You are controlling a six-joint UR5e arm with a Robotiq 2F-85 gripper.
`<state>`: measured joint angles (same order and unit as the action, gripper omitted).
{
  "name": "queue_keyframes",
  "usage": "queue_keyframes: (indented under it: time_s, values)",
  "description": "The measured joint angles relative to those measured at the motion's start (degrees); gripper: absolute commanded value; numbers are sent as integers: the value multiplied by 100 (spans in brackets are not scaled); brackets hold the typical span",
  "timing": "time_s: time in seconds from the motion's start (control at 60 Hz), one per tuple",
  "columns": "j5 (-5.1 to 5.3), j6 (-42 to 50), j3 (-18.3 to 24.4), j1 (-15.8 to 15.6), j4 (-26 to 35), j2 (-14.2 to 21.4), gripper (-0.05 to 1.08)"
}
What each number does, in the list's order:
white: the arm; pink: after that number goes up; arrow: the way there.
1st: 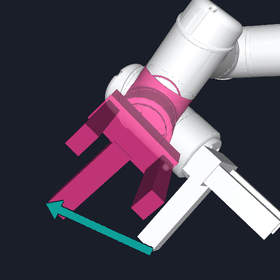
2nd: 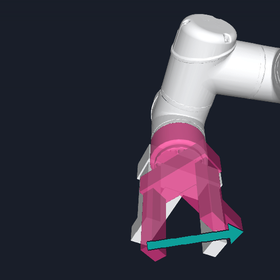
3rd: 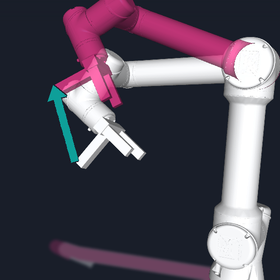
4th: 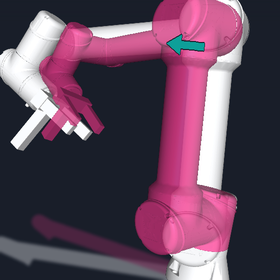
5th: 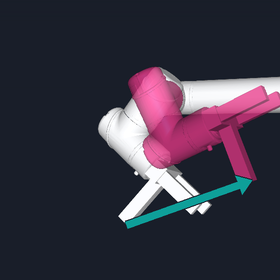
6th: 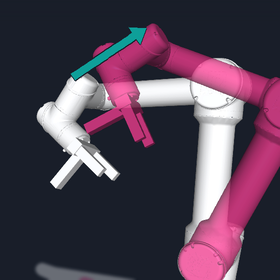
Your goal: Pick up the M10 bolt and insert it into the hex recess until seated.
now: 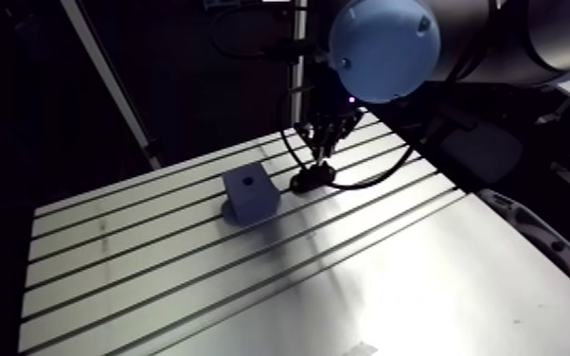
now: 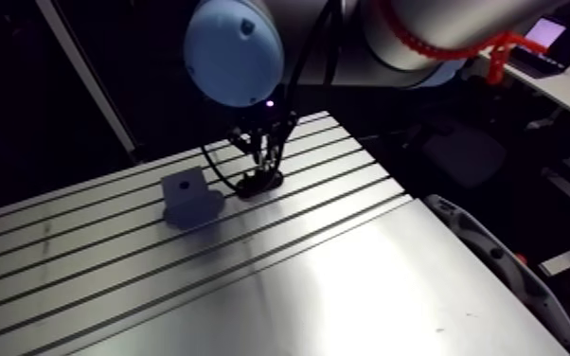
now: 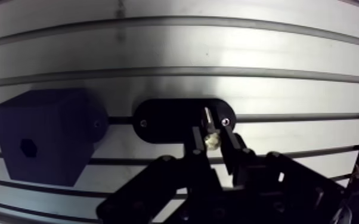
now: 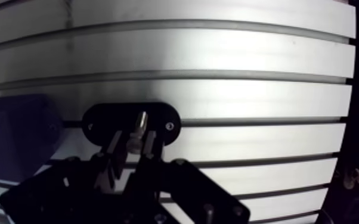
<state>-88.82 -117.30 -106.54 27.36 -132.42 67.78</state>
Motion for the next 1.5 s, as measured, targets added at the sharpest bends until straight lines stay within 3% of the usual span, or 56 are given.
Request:
queue_keyframes:
  time_s: [0.25,0.4,0.533,1.083,1.5]
  values:
    - [21,-3,148,-16,235,194,84]
    - [32,-2,387,-45,680,342,96]
    - [37,33,704,-143,1231,425,99]
    - [9,388,2007,-931,3196,402,107]
    - [-46,633,2434,-1469,4160,291,107]
